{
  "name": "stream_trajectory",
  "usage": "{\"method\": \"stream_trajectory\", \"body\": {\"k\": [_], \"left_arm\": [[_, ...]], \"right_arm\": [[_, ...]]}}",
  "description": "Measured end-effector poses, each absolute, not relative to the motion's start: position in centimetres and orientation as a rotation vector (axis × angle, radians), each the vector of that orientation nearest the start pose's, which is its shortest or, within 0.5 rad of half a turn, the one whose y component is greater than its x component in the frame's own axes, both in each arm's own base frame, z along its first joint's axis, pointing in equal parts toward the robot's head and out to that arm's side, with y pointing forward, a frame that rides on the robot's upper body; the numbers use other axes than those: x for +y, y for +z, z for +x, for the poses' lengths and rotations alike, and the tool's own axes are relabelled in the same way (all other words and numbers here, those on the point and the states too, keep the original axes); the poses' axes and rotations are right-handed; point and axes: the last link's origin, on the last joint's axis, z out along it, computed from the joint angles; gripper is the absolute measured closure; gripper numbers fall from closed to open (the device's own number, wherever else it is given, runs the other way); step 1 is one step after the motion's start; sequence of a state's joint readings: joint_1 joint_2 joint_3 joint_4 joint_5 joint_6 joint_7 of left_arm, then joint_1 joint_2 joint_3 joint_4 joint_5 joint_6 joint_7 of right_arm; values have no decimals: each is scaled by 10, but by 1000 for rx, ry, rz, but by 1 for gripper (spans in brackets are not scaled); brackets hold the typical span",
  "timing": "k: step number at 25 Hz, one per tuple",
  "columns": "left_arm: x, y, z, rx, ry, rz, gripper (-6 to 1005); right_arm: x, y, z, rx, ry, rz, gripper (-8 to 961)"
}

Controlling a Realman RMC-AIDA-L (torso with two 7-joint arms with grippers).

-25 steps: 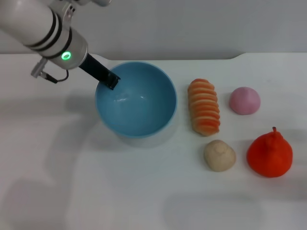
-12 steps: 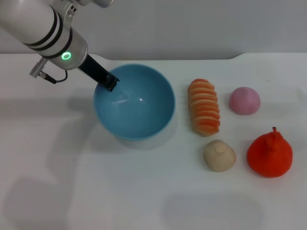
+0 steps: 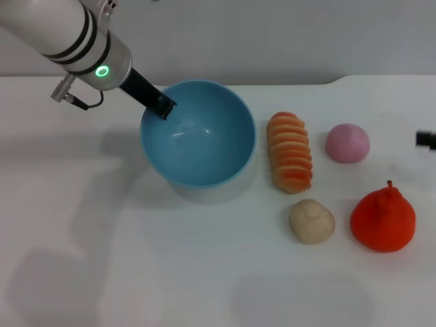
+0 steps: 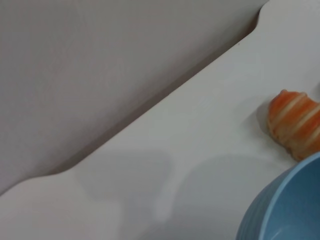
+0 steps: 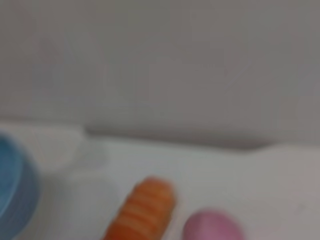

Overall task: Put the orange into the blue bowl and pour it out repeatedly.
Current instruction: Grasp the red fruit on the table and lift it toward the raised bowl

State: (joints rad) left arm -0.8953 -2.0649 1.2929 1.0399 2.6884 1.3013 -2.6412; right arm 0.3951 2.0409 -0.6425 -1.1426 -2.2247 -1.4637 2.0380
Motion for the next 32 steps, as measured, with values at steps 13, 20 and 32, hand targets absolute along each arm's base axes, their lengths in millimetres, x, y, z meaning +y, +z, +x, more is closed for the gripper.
{"method": "stream_trajectory", "body": {"k": [13, 20, 32], "left_arm": [[434, -9, -145, -864, 360, -2421, 999], [434, -9, -147, -866, 360, -2419, 999], [433, -9, -149, -868, 365, -2416, 1000]], "right_arm": [[329, 49, 314, 1281, 225, -2404, 246], [329, 38, 316, 1317, 162, -2428, 268], [327, 34, 316, 1304, 132, -2458, 439]]}}
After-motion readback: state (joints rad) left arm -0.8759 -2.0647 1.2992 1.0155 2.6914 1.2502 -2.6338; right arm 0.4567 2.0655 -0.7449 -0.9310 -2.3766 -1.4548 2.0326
